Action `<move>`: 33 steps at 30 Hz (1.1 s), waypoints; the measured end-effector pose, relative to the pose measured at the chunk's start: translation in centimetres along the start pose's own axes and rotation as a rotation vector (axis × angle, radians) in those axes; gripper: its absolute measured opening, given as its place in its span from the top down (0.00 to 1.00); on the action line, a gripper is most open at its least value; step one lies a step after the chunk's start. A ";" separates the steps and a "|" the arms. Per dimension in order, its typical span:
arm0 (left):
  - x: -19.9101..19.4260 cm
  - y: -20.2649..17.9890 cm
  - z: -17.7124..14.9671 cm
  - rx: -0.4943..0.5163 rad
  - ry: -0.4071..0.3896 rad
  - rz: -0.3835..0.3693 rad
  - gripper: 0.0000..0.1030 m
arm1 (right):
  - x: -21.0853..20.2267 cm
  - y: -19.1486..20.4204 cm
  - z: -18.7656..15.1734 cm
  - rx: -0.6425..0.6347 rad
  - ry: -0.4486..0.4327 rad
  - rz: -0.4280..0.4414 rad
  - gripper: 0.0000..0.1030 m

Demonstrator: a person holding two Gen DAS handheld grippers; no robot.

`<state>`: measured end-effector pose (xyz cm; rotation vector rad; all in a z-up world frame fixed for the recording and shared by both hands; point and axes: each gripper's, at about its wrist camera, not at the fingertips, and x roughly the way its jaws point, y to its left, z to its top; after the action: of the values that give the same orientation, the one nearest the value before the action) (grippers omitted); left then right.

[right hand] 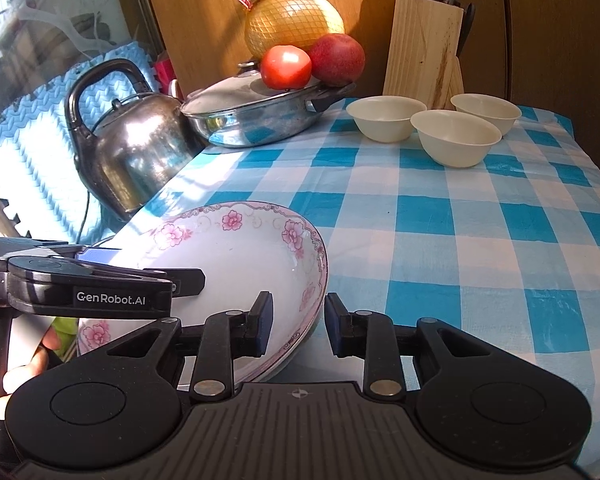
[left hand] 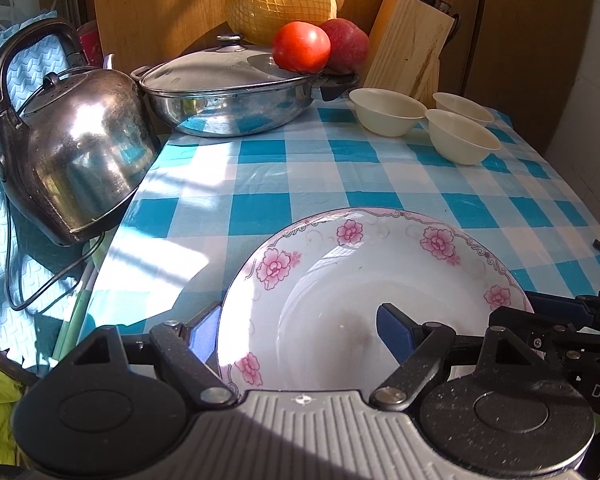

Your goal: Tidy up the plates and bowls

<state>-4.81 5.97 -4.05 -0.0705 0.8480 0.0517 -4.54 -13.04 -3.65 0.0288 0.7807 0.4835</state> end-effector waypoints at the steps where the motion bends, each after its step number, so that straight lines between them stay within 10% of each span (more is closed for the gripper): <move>1: -0.1 0.0 0.1 -0.006 -0.004 0.003 0.27 | 0.0 -0.1 0.0 0.004 0.001 -0.001 0.61; 33: -0.3 -4.0 4.2 0.077 -0.057 -0.021 0.26 | 0.2 -2.5 1.5 0.089 -0.020 -0.007 0.54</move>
<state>-1.59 2.34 -0.94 -0.0057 0.7912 0.0010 -2.36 -14.99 -3.29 0.1139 0.7822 0.4413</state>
